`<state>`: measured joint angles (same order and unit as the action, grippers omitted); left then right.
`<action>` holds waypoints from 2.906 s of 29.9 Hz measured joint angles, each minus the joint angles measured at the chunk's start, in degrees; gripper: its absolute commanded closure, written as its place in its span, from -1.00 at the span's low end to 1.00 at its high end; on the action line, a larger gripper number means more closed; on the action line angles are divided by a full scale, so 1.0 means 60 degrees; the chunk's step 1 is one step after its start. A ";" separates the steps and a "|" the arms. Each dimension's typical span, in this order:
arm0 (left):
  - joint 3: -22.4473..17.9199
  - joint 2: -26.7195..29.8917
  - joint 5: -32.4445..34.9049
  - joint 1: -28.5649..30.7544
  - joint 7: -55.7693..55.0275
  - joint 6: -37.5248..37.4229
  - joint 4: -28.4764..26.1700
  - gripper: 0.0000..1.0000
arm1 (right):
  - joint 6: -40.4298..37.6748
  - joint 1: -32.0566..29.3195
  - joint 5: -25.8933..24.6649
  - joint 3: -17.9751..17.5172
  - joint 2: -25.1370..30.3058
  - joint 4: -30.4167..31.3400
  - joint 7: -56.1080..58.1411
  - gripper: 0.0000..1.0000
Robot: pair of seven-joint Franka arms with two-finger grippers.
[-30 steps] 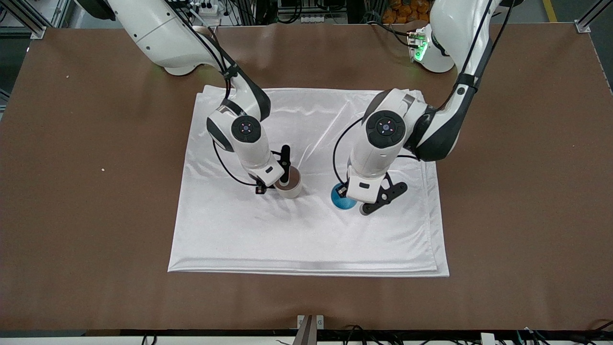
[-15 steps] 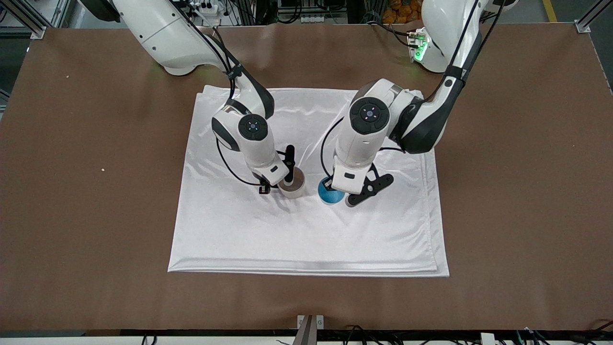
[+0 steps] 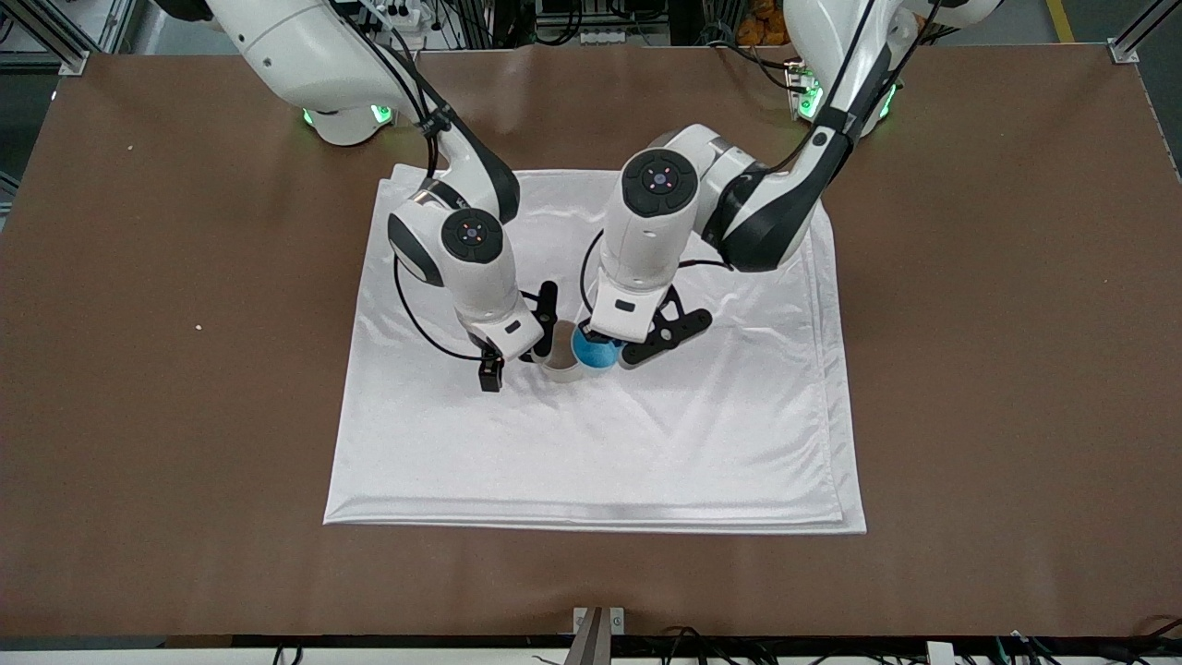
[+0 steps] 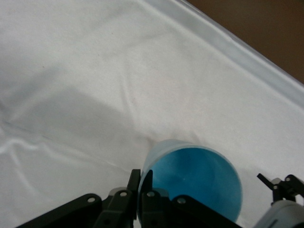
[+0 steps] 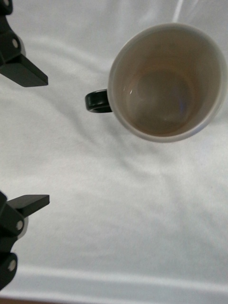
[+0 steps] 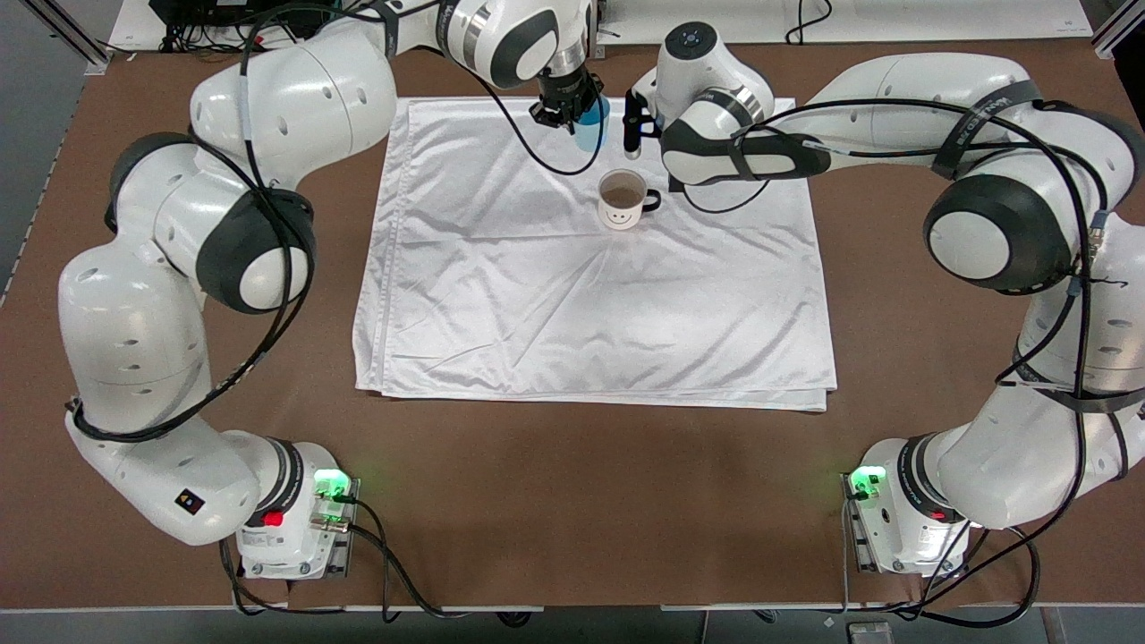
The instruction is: Place blue cup into white mug on cloth
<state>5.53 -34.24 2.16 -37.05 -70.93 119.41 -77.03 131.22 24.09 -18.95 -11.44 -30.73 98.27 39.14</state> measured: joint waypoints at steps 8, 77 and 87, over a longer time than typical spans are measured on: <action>-0.0017 -0.0225 0.0000 -0.0312 -0.0176 0.0346 0.0013 1.00 | -0.0216 -0.0560 0.0123 -0.0010 0.0939 0.0338 -0.0042 -1.00; -0.0521 -0.1335 0.0028 -0.0200 -0.0001 0.1088 0.0341 -1.00 | -0.3331 -0.5056 0.2911 0.1073 0.6196 0.1860 -0.2232 -1.00; -0.0977 -0.1099 0.0076 0.0702 0.1890 0.1043 0.0345 -1.00 | -0.3958 -0.5148 0.3138 0.1509 0.6270 0.1654 -0.3618 -1.00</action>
<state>-0.33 -40.83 2.61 -32.84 -59.59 125.67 -74.96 107.47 -6.79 -0.12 -2.39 6.89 108.19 17.43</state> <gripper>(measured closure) 0.000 0.000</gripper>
